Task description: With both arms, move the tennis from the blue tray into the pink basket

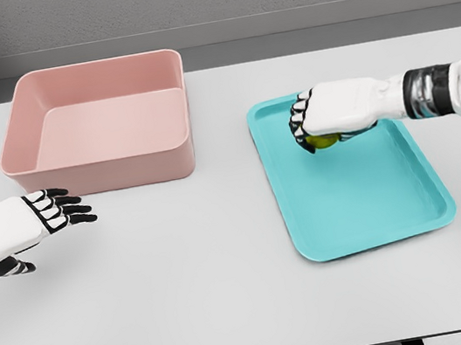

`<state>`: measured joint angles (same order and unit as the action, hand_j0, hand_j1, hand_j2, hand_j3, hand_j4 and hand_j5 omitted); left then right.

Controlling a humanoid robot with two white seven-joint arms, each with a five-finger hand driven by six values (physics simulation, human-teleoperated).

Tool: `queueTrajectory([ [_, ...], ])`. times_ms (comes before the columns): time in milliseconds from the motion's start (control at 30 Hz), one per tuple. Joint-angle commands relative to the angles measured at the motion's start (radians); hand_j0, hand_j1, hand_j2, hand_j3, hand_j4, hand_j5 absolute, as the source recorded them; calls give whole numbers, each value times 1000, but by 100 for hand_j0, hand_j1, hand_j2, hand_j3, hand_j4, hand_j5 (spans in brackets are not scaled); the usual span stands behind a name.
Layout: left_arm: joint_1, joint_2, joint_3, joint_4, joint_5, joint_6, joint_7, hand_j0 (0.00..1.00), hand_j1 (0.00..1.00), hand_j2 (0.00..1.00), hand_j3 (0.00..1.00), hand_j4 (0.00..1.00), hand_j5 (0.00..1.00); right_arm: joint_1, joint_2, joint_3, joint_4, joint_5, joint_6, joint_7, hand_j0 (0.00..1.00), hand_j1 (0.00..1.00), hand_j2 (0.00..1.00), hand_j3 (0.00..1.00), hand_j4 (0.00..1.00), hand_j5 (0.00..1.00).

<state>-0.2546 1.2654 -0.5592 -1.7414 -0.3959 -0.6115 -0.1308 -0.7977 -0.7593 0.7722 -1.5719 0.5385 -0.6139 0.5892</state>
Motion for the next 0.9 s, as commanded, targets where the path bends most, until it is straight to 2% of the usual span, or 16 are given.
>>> queueTrajectory([
  [0, 0, 2, 1, 0, 6, 1, 0, 100, 100, 100, 100, 100, 100, 0, 3, 5, -50, -5, 3, -2, 36, 36, 36, 36, 36, 36],
  [433, 0, 2, -1, 0, 2, 1, 0, 100, 100, 100, 100, 100, 100, 11, 170, 59, -50, 5, 3, 0, 36, 36, 36, 36, 36, 36],
  [567, 0, 2, -1, 0, 2, 1, 0, 100, 100, 100, 100, 100, 100, 5, 225, 59, -8, 12, 3, 0, 36, 36, 36, 36, 36, 36],
  [767, 2, 2, -1, 0, 0, 1, 0, 100, 100, 100, 100, 100, 100, 2, 339, 157, 10, 29, 3, 0, 36, 36, 36, 36, 36, 36],
  [867, 0, 3, -1, 0, 0, 1, 0, 100, 100, 100, 100, 100, 100, 2, 376, 168, 27, 29, 3, 0, 36, 36, 36, 36, 36, 36],
])
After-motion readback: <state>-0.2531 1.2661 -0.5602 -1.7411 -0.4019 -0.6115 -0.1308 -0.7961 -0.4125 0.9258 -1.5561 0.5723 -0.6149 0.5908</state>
